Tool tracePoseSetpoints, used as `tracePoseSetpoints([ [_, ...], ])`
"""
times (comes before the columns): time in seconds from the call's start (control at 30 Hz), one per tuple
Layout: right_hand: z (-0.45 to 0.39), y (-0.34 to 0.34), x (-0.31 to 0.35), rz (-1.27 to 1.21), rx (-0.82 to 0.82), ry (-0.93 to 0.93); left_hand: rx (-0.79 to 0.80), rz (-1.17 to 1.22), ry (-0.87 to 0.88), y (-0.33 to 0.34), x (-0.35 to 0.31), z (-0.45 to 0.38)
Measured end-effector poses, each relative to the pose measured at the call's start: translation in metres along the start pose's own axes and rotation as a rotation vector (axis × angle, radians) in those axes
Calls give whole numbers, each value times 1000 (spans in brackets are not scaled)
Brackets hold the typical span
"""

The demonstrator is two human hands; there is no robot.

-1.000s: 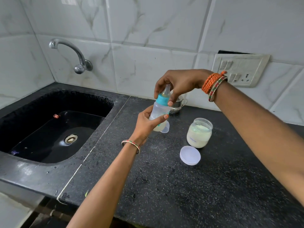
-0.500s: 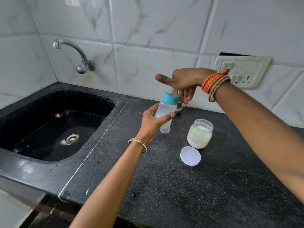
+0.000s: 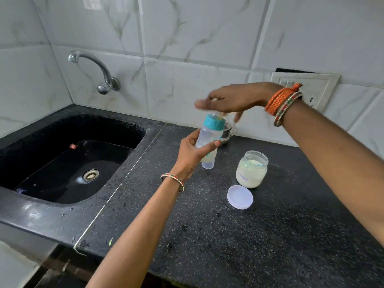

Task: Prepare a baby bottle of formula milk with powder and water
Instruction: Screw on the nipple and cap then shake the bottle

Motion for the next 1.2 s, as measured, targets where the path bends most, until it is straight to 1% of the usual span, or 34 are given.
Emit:
tracePoseSetpoints([
  [0.03,3,-2,4,-35,54,-88,1,-6,-7,-1,1,1],
  [0.07,6,-4,7,-15,79,-163,-2,-9,-9,-2,1,2],
  [0.1,8,-5,8,25,77,-198,-7,-12,-6,-3,1,2],
  [0.17,7,-3,6,56,11,-196,-22,-16,2,-5,1,1],
  [0.27,0,4,4,-18,-85,-125,-55,-15,0,-7,4,0],
  [0.37,-9,15,3,112,-119,-77,-70,-5,-48,-7,12,3],
  [0.43,-11,20,4,191,-122,-114,-34,57,-106,-10,18,6],
  [0.5,-9,23,5,182,-149,-181,70,160,-156,-13,18,7],
  [0.53,-7,23,7,133,-180,-230,155,223,-168,-14,17,8],
  [0.57,-5,24,9,27,-202,-293,245,290,-175,-14,14,9],
  [0.6,-2,25,11,-145,-201,-359,318,363,-177,-13,9,10],
  [0.67,3,29,15,-533,-125,-454,394,549,-175,-13,-2,10],
  [0.7,4,32,17,-658,-72,-482,417,648,-168,-12,-9,9],
  [0.77,3,40,24,-810,50,-549,467,816,-161,-11,-21,8],
  [0.87,2,53,40,-1032,196,-670,670,1063,-193,1,-36,12],
  [0.93,0,62,45,-1243,254,-730,728,1148,-203,5,-38,14],
  [1.0,-6,74,43,-1365,245,-672,707,1139,-203,5,-35,15],
  [1.03,-9,79,41,-1388,230,-618,663,1078,-201,3,-30,15],
  [1.1,-15,88,36,-1397,168,-536,548,877,-202,-4,-18,15],
  [1.2,-22,100,23,-1346,-6,-407,392,625,-208,-15,-2,14],
])
Point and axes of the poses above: each hand's wrist, its own z-axis away from the middle knuckle, its own y-axis out of the palm, x = y × z, the point moved 4 cm from there along -z, towards the middle knuckle, and after that the axes turned 2 degrees about x, right-handed, at the moved point
